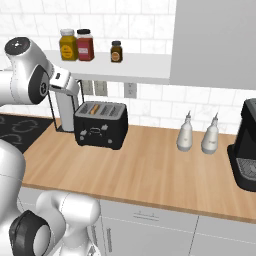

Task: Start the toaster. Once the lever pops up, take the bread to the plate on the dining counter.

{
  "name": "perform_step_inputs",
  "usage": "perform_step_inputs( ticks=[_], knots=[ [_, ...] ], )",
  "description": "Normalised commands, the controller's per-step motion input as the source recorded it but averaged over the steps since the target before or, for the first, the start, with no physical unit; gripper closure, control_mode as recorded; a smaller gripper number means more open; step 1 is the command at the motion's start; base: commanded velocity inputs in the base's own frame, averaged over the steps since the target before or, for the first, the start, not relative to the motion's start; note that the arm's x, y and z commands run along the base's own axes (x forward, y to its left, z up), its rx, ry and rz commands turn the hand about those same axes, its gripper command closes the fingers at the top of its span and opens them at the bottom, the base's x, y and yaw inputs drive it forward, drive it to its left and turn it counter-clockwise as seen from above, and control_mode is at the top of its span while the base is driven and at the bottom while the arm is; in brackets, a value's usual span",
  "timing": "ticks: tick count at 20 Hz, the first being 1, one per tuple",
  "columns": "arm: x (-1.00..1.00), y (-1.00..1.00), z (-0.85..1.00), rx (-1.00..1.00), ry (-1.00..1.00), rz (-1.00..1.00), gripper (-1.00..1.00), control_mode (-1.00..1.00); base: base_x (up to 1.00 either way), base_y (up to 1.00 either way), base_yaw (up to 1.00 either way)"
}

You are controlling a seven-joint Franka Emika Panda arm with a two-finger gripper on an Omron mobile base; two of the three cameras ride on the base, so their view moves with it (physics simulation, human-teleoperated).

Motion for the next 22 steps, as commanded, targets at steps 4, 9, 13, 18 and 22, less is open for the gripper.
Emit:
perform_step_inputs(
  ticks=[4, 9, 13, 18, 22],
  knots=[
    [0.0, 0.0, 0.0, 0.0, 0.0, 0.0, -1.0, -1.0, 0.0, 0.0, 0.0],
    [0.0, 0.0, 0.0, 0.0, 0.0, 0.0, -1.0, -1.0, 0.0, 0.0, 0.0],
    [0.0, 0.0, 0.0, 0.0, 0.0, 0.0, -1.0, -1.0, 0.0, 0.0, 0.0],
    [0.0, 0.0, 0.0, 0.0, 0.0, 0.0, -1.0, -1.0, 0.0, 0.0, 0.0],
    [0.0, 0.0, 0.0, 0.0, 0.0, 0.0, -1.0, -1.0, 0.0, 0.0, 0.0]
  ],
)
